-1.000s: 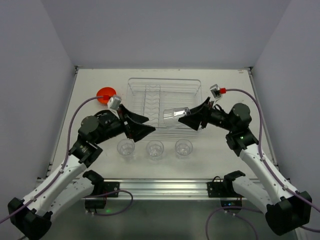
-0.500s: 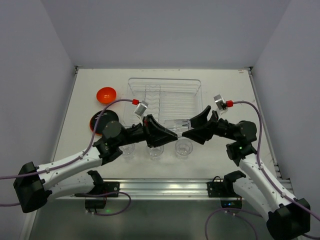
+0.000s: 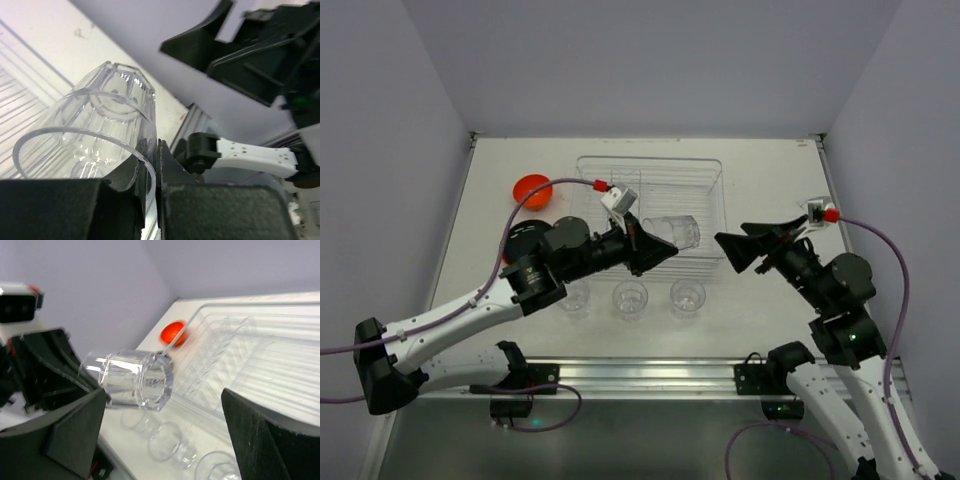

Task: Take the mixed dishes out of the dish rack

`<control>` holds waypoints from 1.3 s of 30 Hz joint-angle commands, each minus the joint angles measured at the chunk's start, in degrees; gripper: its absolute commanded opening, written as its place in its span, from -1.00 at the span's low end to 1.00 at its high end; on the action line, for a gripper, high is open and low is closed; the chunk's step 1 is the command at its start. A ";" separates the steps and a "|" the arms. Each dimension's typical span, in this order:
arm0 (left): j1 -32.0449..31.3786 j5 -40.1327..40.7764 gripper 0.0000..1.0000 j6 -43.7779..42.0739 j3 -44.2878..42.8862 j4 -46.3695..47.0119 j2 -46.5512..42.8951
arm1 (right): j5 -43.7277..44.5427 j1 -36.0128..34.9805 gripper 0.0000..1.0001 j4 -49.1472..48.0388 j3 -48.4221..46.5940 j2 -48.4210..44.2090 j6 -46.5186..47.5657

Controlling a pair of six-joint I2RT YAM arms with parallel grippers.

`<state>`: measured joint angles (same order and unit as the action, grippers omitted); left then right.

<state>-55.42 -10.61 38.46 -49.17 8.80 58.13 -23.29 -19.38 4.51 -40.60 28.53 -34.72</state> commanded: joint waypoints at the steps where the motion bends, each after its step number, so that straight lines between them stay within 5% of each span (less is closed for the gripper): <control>1: -3.11 5.60 -1.00 -11.28 -13.27 -17.80 8.29 | 22.74 0.22 0.98 24.82 -7.73 -3.91 6.76; 9: -15.85 17.82 -1.00 -24.82 -47.73 -44.80 38.41 | 44.35 0.13 0.98 47.13 -22.91 -14.55 8.61; 15: -17.17 15.36 -1.00 -30.79 -64.36 -54.39 56.78 | 49.04 0.22 0.98 57.08 -35.84 -16.14 10.46; 20: -19.20 13.80 -1.00 -36.08 -86.60 -68.55 71.14 | 48.87 0.22 0.98 59.56 -38.76 -16.76 13.10; 26: -19.55 9.13 -1.00 -41.62 -81.70 -66.37 73.61 | 47.72 0.22 0.98 60.09 -38.59 -19.04 14.42; 39: -20.43 2.61 -0.98 -44.87 -86.98 -69.79 82.76 | 44.91 0.22 0.98 60.44 -36.39 -19.83 15.12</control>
<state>-75.35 -5.04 -3.99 -133.69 -58.52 139.96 23.00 -19.38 64.12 -77.78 9.19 -21.17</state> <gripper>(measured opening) 0.071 0.990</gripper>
